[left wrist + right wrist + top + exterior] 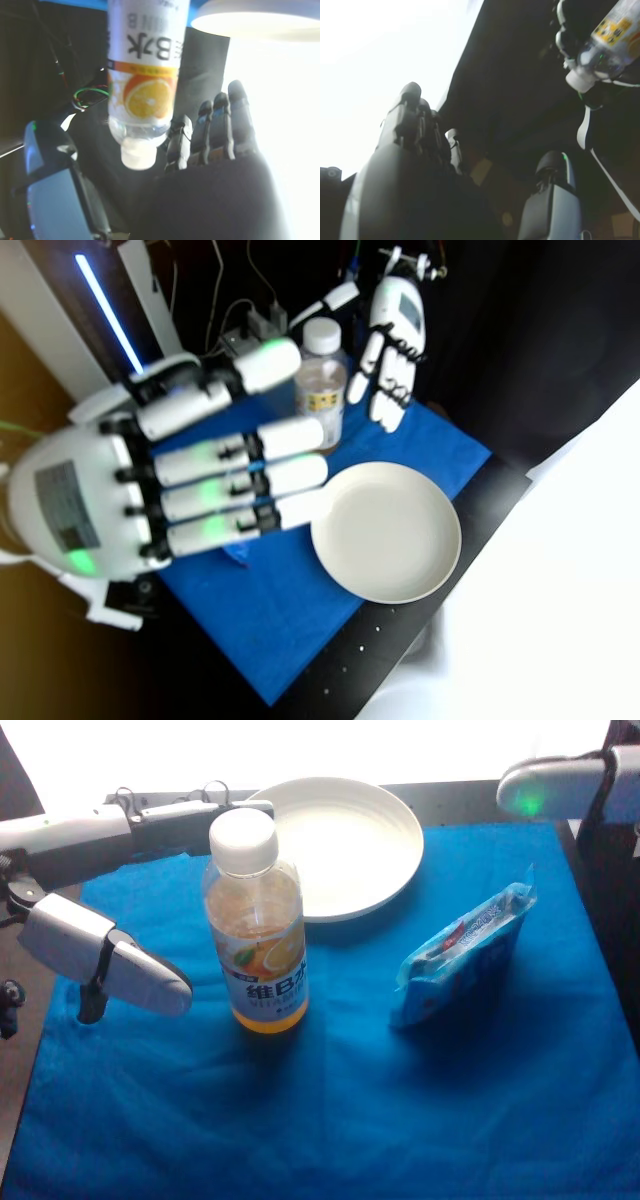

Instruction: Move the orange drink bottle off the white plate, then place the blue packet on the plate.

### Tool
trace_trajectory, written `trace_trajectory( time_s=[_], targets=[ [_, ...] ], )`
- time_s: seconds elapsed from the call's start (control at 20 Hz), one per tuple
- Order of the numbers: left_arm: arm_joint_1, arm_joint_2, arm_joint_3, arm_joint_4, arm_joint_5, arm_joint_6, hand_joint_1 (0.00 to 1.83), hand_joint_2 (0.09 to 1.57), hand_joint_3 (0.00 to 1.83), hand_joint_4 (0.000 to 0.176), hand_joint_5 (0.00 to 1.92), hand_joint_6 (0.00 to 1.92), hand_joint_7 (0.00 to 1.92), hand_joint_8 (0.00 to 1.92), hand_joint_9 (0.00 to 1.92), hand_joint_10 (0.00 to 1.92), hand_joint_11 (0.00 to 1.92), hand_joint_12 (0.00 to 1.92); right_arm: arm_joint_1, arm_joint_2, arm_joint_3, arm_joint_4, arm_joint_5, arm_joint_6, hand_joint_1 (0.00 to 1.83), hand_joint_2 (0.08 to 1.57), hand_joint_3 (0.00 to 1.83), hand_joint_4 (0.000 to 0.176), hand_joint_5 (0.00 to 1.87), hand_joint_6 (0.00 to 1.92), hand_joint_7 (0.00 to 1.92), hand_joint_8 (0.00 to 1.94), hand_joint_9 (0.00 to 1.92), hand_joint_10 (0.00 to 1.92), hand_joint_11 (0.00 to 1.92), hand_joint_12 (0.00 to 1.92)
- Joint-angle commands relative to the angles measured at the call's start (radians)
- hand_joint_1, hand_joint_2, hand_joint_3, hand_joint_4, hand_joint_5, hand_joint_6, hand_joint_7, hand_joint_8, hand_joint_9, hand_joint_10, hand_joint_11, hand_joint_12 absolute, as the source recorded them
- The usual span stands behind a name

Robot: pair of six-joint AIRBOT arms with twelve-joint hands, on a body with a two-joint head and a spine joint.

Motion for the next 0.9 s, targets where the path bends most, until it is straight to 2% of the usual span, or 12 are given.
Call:
trace_trajectory(
  time_s=[0.0, 0.05, 0.2, 0.25, 0.3, 0.35, 0.4, 0.5, 0.55, 0.6, 0.7, 0.85],
  targets=[
    [-0.009, 0.005, -0.004, -0.055, -0.082, -0.001, 0.72, 0.67, 0.0, 0.133, 0.0, 0.0, 0.02, 0.0, 0.05, 0.01, 0.08, 0.15, 0.031, 0.003, 0.012, 0.019, 0.037, 0.022, 0.6, 0.83, 0.0, 0.148, 0.0, 0.0, 0.0, 0.0, 0.0, 0.0, 0.0, 0.35],
    [-0.009, 0.01, -0.004, -0.055, -0.07, 0.007, 0.72, 0.69, 0.0, 0.134, 0.0, 0.0, 0.0, 0.0, 0.05, 0.01, 0.08, 0.15, 0.054, 0.006, 0.019, -0.035, -0.012, 0.035, 0.65, 0.84, 0.0, 0.14, 0.0, 0.0, 0.0, 0.0, 0.02, 0.0, 0.01, 0.48],
    [-0.008, 0.024, 0.0, -0.052, -0.033, 0.016, 0.64, 0.68, 0.0, 0.126, 0.0, 0.0, 0.0, 0.0, 0.02, 0.0, 0.04, 0.13, 0.094, -0.001, 0.058, -0.194, -0.08, 0.148, 0.71, 0.77, 0.0, 0.152, 0.0, 0.0, 0.02, 0.01, 0.11, 0.0, 0.0, 0.82],
    [-0.008, 0.026, 0.005, -0.052, -0.021, 0.017, 0.64, 0.7, 0.01, 0.1, 0.0, 0.0, 0.0, 0.0, 0.0, 0.0, 0.01, 0.12, 0.097, -0.008, 0.075, -0.234, -0.084, 0.197, 0.71, 0.77, 0.0, 0.141, 0.01, 0.0, 0.06, 0.01, 0.07, 0.01, 0.0, 0.59],
    [-0.008, 0.027, 0.011, -0.052, -0.011, 0.017, 0.61, 0.71, 0.01, 0.088, 0.0, 0.0, 0.0, 0.0, 0.0, 0.0, 0.0, 0.12, 0.109, -0.011, 0.087, -0.289, -0.101, 0.234, 0.76, 0.78, 0.0, 0.161, 0.0, 0.0, 0.06, 0.0, 0.02, 0.01, 0.0, 0.31],
    [-0.008, 0.029, 0.016, -0.054, -0.001, 0.017, 0.63, 0.74, 0.02, 0.083, 0.0, 0.0, 0.0, 0.0, 0.0, 0.0, 0.0, 0.12, 0.142, -0.011, 0.09, -0.357, -0.131, 0.257, 0.66, 0.76, 0.0, 0.14, 0.0, 0.0, 0.05, 0.0, 0.0, 0.0, 0.0, 0.12],
    [-0.009, 0.035, 0.019, -0.073, -0.005, 0.017, 0.65, 0.76, 0.01, 0.086, 0.0, 0.0, 0.0, 0.0, 0.0, 0.0, 0.0, 0.1, 0.183, -0.011, 0.088, -0.452, -0.172, 0.287, 0.57, 0.74, 0.0, 0.077, 0.0, 0.0, 0.04, 0.0, 0.0, 0.0, 0.01, 0.08],
    [-0.012, 0.039, 0.027, -0.084, 0.001, 0.02, 0.66, 0.76, 0.0, 0.103, 0.0, 0.0, 0.0, 0.0, 0.0, 0.0, 0.0, 0.06, 0.232, -0.009, 0.087, -0.585, -0.207, 0.352, 0.63, 0.7, 0.0, 0.024, 0.0, 0.0, 0.06, 0.0, 0.04, 0.0, 0.05, 0.12],
    [-0.02, 0.038, 0.04, -0.084, 0.014, 0.02, 0.66, 0.77, 0.0, 0.085, 0.0, 0.0, 0.0, 0.0, 0.0, 0.0, 0.01, 0.06, 0.257, -0.008, 0.087, -0.665, -0.223, 0.393, 0.58, 0.66, 0.0, 0.039, 0.0, 0.0, 0.08, 0.0, 0.06, 0.01, 0.07, 0.13],
    [-0.026, 0.038, 0.05, -0.084, 0.025, 0.02, 0.66, 0.77, 0.0, 0.062, 0.0, 0.0, 0.0, 0.0, 0.0, 0.0, 0.0, 0.04, 0.276, -0.008, 0.086, -0.736, -0.239, 0.425, 0.58, 0.66, 0.0, 0.031, 0.0, 0.0, 0.06, 0.0, 0.05, 0.0, 0.07, 0.13],
    [-0.041, 0.038, 0.068, -0.084, 0.05, 0.021, 0.67, 0.74, 0.0, 0.08, 0.0, 0.0, 0.0, 0.0, 0.0, 0.0, 0.0, 0.0, 0.309, -0.008, 0.085, -0.856, -0.261, 0.484, 0.55, 0.61, 0.0, 0.025, 0.0, 0.0, 0.08, 0.0, 0.09, 0.0, 0.01, 0.41],
    [-0.067, 0.038, 0.093, -0.091, 0.083, 0.029, 0.66, 0.76, 0.0, 0.092, 0.0, 0.0, 0.0, 0.0, 0.0, 0.0, 0.0, 0.0, 0.321, -0.005, 0.078, -0.969, -0.263, 0.562, 0.53, 0.65, 0.0, 0.039, 0.0, 0.0, 0.09, 0.0, 0.09, 0.01, 0.0, 0.27]
  ],
)
